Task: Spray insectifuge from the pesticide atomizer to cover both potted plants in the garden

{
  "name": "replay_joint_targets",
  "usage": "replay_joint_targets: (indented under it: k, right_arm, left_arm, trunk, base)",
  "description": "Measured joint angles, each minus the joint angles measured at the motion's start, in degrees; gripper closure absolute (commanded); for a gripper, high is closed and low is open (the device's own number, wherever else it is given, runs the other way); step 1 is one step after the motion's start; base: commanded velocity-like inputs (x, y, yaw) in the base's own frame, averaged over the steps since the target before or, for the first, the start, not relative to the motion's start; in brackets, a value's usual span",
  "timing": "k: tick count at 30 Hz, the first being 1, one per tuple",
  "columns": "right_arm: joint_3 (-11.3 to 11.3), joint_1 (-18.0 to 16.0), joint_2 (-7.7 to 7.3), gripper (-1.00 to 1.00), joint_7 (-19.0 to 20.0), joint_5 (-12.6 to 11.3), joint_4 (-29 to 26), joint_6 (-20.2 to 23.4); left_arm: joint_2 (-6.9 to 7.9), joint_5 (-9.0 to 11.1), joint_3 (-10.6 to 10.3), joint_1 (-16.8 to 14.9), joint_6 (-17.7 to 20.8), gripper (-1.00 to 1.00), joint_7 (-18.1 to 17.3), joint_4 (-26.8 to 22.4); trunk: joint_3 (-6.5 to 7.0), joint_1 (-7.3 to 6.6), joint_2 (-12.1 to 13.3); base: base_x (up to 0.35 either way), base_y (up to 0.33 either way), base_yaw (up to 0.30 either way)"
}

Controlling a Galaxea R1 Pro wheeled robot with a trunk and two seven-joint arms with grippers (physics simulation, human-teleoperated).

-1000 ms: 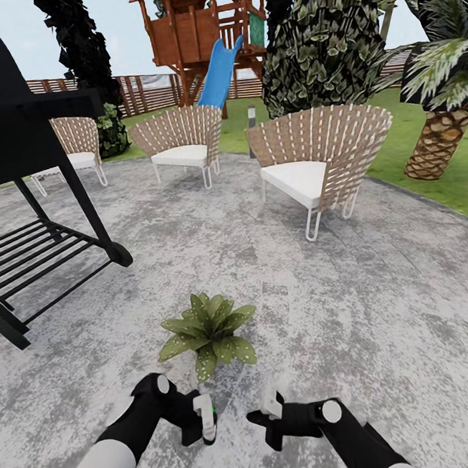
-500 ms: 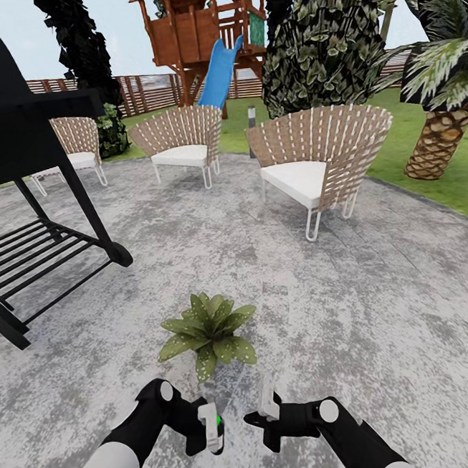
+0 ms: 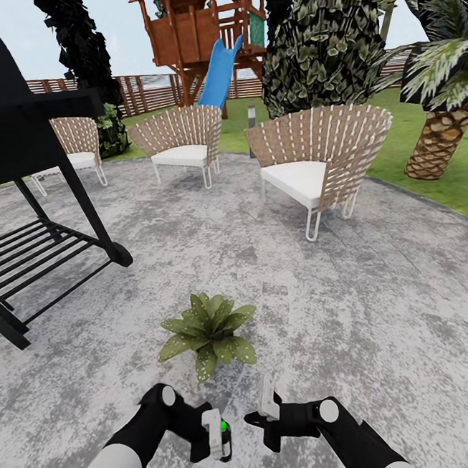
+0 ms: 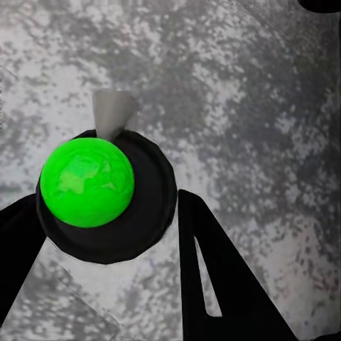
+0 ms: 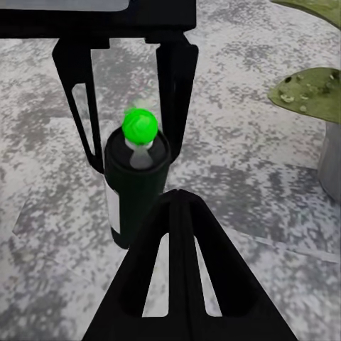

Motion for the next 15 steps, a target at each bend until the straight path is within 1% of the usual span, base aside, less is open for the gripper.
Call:
replay_joint_targets:
  k: [1,3,4,11,15]
  right_arm:
    - [0.0,0.0,-0.04,1.0,-0.01,0.0,0.0,0.0]
    - [0.0,0.0,-0.07,1.0,-0.02,0.0,0.0,0.0]
    - [0.0,0.0,-0.08,1.0,-0.02,-0.02,0.0,0.0]
    - [0.0,0.0,-0.08,1.0,-0.02,0.0,0.01,0.0]
    - [0.0,0.0,-0.08,1.0,-0.02,0.0,0.05,0.0]
  left_arm:
    - [-0.11,0.5,0.02,0.0,0.05,1.0,0.0,0.0]
    - [-0.2,2.41,0.03,0.0,0.09,1.0,0.0,0.0]
    - [-0.21,2.96,0.04,0.0,0.1,1.0,0.0,0.0]
    - [-0.59,4.82,0.1,0.0,-0.03,1.0,0.0,0.0]
    - [-1.25,5.01,0.06,0.0,-0.07,1.0,0.0,0.0]
  trunk:
    - [0.0,0.0,0.0]
    - [0.0,0.0,0.0]
    - [0.0,0.0,0.0]
    - [0.0,0.0,0.0]
    - [0.0,0.0,0.0]
  base:
    - [0.0,0.0,0.0]
    - [0.0,0.0,0.0]
    - [0.0,0.0,0.0]
    - [0.0,0.0,0.0]
    - [0.0,0.0,0.0]
